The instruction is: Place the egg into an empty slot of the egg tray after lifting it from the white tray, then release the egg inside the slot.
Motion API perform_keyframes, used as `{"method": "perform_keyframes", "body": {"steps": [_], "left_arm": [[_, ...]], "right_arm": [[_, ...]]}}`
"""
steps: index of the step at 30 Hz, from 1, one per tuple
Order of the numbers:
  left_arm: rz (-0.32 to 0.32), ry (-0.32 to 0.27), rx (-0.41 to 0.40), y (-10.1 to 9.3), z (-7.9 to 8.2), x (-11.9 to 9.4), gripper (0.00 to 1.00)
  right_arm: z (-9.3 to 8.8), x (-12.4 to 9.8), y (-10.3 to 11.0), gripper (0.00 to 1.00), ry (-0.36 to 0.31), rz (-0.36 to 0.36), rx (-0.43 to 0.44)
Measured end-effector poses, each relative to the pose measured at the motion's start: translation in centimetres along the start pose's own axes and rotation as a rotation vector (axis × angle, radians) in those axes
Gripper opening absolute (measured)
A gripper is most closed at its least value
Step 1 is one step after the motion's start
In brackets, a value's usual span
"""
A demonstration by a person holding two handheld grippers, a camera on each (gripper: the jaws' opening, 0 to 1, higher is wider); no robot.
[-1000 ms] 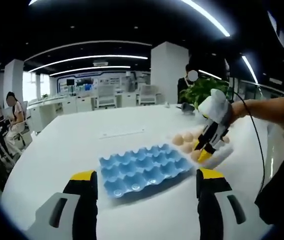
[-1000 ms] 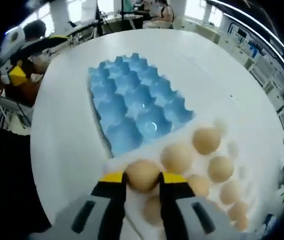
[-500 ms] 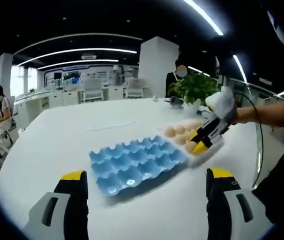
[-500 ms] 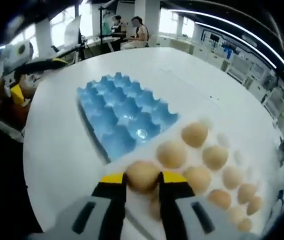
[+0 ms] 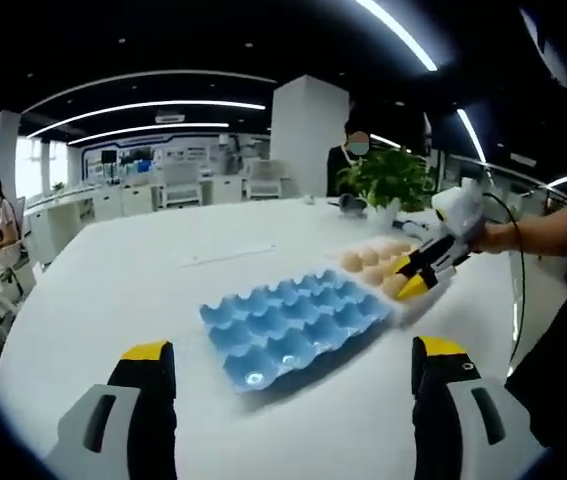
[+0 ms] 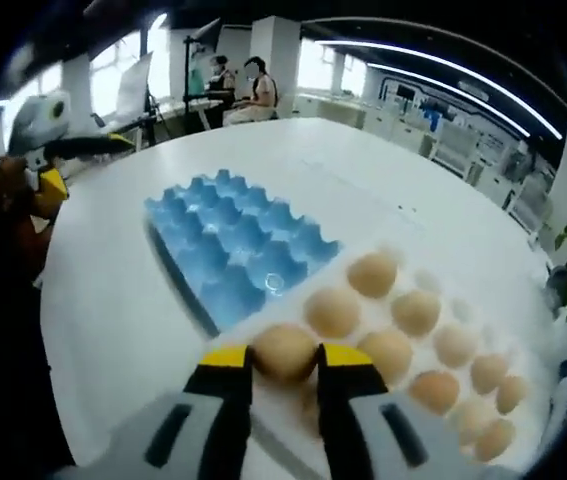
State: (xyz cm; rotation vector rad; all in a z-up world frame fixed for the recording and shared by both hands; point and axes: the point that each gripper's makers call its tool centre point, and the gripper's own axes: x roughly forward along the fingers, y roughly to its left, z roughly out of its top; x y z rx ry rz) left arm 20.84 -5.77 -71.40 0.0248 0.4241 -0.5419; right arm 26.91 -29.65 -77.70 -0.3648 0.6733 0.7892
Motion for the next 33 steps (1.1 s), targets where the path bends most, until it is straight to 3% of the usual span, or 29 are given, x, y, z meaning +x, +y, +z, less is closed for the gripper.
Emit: {"method": "perform_keyframes", "body": {"steps": [5, 7, 11, 20, 33], "left_arm": [[-0.016, 0.01, 0.004, 0.1, -0.6, 0.3, 0.99], [-0.031, 0.024, 0.03, -0.1, -0.8, 0.5, 0.99], [-0.039, 0.019, 0.045, -0.1, -0.7, 0.5, 0.98], [-0.057, 0.025, 0.06, 0.1, -0.9, 0.8, 0.98], [-0.064, 0.017, 0.046, 0.3, -0.9, 0.7, 0.97]], "right_arm": [[0.9, -0.8, -0.3, 0.24, -0.053, -0.04, 0.043], [1.6, -1.2, 0.0, 0.24, -0.096, -0.028, 0.121], [3.3, -1.7, 0.8, 0.24, -0.16, -0.013, 0.179], [4.6, -0.1, 3.2, 0.25, -0.17, 0.021, 0.163], [8.4, 3.7, 8.6, 0.25, -0.198, 0.168, 0.111]]}}
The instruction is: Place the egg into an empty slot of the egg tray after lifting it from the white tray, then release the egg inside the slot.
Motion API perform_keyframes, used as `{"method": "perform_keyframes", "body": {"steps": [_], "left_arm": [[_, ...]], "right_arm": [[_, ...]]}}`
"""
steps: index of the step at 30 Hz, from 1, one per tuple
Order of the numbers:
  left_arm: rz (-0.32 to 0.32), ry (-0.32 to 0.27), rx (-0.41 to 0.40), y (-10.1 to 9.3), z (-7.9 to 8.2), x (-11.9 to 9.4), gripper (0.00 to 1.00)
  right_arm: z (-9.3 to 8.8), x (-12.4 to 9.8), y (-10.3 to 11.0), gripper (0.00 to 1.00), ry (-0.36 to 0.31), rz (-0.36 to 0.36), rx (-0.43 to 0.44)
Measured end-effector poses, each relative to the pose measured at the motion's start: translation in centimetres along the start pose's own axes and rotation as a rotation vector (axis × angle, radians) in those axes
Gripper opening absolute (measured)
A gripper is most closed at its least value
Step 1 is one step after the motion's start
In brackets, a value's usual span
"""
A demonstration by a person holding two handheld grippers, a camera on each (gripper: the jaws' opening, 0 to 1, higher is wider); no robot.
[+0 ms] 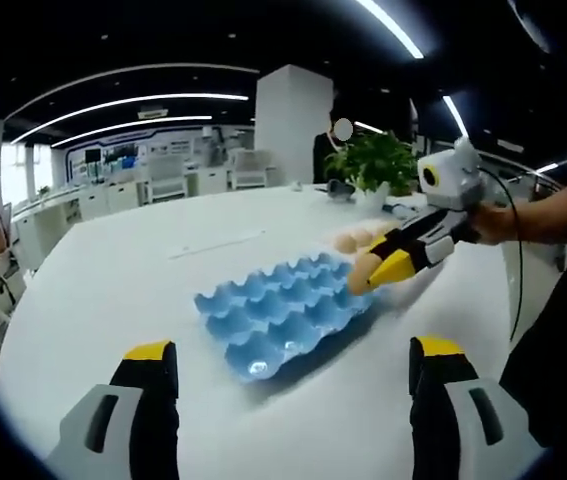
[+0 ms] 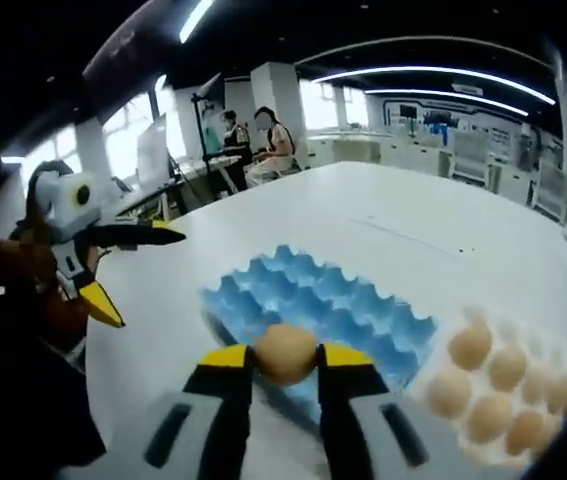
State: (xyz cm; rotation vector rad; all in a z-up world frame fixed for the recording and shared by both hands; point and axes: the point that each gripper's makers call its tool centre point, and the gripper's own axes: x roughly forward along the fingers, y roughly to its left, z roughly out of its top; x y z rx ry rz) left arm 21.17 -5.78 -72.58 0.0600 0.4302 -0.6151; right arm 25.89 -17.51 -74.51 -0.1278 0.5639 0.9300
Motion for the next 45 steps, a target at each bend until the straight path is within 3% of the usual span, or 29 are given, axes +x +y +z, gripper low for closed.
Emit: {"method": "perform_keyframes", "body": {"steps": [13, 26, 45], "left_arm": [[-0.022, 0.006, 0.02, -0.2, -0.2, 0.4, 0.96], [-0.018, 0.015, 0.018, 0.6, -0.8, 0.3, 0.95], [-0.025, 0.01, 0.008, 0.6, -0.8, 0.4, 0.94]], "right_arm": [[2.6, 4.4, 4.4, 0.25, -0.015, 0.118, -0.05], [3.3, 8.6, 7.4, 0.25, 0.002, 0.178, -0.117], [2.3, 11.3, 7.2, 0.25, 0.059, 0.158, -0.228]]}}
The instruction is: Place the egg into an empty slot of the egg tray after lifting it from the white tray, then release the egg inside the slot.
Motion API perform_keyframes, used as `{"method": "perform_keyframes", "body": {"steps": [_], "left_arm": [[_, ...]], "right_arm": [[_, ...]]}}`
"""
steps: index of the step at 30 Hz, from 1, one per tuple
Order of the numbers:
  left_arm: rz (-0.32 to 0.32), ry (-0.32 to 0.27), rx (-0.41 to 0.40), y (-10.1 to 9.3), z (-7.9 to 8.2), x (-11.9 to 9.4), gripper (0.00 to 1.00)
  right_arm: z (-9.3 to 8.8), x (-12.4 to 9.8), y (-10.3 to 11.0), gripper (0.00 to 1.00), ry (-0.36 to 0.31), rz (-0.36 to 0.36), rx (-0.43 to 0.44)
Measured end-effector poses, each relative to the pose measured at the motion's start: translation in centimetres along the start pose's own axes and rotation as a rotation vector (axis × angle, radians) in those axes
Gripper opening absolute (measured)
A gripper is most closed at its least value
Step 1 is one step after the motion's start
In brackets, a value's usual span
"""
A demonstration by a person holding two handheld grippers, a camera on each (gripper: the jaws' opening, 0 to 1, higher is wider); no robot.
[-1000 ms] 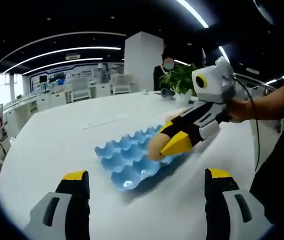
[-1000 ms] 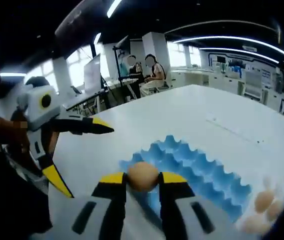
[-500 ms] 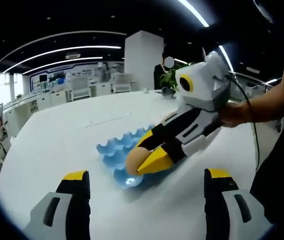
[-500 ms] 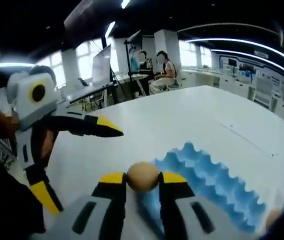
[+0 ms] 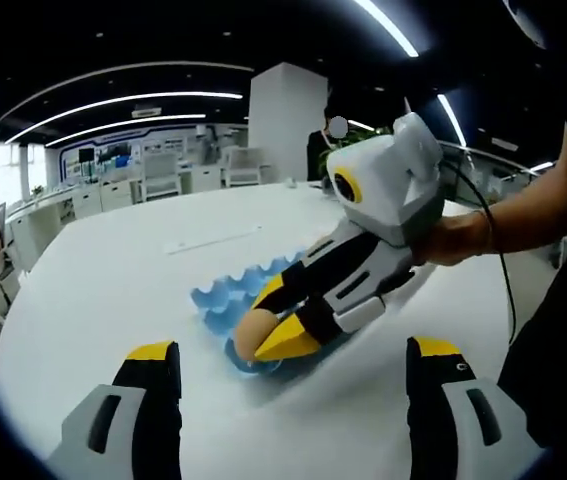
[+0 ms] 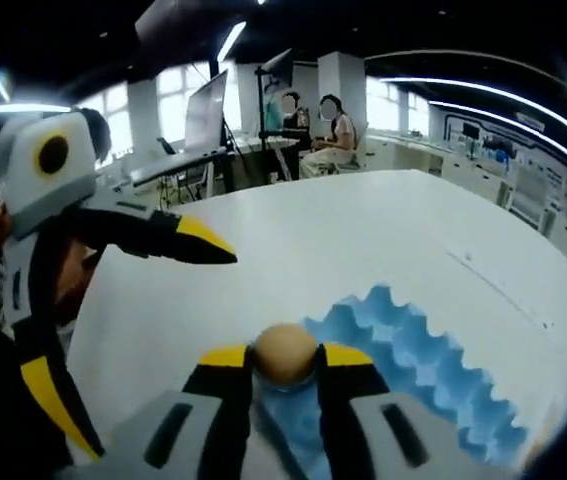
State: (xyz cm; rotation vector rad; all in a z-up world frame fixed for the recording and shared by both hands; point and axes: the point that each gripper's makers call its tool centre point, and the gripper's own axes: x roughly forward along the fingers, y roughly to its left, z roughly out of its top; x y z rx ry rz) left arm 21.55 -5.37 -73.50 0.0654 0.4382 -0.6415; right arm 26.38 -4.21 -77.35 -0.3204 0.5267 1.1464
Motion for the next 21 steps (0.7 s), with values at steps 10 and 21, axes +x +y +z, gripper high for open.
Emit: {"method": "perform_keyframes", "body": {"steps": [10, 21], "left_arm": [[0.005, -0.001, 0.003, 0.12, 0.11, -0.2, 0.94], [0.007, 0.013, 0.035, 0.25, 0.0, -0.31, 0.94]], "right_arm": [[-0.68, 0.65, 0.3, 0.25, 0.034, 0.01, -0.087], [-0.9, 0.58, 0.57, 0.26, 0.035, 0.032, -0.167]]}}
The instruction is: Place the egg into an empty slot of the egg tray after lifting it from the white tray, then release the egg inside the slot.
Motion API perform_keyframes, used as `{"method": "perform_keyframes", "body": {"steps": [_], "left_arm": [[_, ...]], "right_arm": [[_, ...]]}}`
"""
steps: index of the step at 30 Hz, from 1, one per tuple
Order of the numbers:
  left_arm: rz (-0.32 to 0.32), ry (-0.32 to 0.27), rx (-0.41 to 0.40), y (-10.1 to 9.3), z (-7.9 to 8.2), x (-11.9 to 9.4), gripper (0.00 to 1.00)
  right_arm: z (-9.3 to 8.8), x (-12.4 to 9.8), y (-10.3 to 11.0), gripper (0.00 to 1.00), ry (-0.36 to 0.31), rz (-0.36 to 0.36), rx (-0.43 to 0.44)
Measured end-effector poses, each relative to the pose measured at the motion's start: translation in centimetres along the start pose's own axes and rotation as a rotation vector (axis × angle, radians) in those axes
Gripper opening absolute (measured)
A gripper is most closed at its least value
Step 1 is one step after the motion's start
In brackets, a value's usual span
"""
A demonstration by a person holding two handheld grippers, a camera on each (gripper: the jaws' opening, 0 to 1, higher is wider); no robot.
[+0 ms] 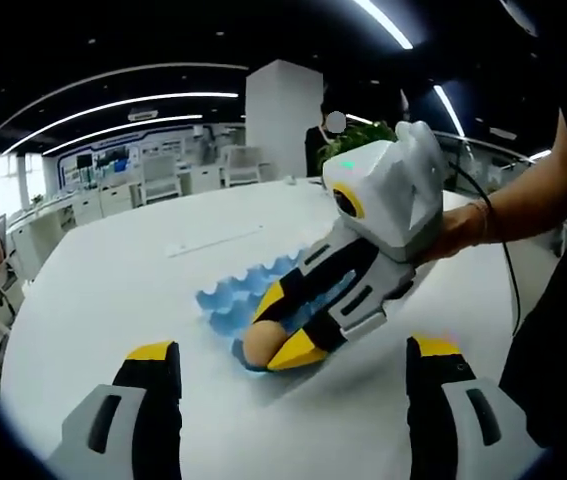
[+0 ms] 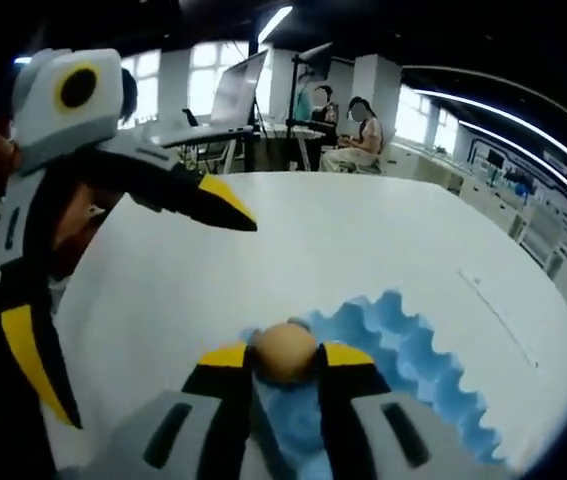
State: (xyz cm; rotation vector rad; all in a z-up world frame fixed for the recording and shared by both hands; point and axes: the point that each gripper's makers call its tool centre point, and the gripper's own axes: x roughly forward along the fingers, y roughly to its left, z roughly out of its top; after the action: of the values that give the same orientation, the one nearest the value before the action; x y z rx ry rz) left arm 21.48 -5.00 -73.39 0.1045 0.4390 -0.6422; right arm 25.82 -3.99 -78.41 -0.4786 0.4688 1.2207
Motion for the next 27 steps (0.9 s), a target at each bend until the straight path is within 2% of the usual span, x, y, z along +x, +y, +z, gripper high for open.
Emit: {"method": "perform_keyframes", "body": {"steps": [3, 5, 15, 22, 27], "left_arm": [[-0.001, 0.0, 0.001, 0.0, 0.0, 0.0, 0.94], [-0.001, -0.001, 0.003, -0.1, 0.1, 0.0, 0.94], [-0.012, -0.016, -0.004, -0.3, 0.4, -0.2, 0.93], [-0.018, -0.023, 0.004, -0.4, 0.6, -0.2, 0.93], [-0.028, -0.022, 0.006, -0.8, 0.6, -0.1, 0.91]], "right_arm": [[0.0, 0.1, 0.1, 0.26, 0.004, -0.007, -0.022], [-0.2, 0.3, 0.3, 0.26, 0.014, -0.007, -0.074], [-0.5, -0.1, 0.3, 0.25, 0.017, 0.002, -0.091], [-0.9, -1.5, 0.1, 0.24, -0.003, -0.027, -0.067], [-1.7, -3.0, -0.3, 0.24, -0.033, -0.063, 0.021]]}}
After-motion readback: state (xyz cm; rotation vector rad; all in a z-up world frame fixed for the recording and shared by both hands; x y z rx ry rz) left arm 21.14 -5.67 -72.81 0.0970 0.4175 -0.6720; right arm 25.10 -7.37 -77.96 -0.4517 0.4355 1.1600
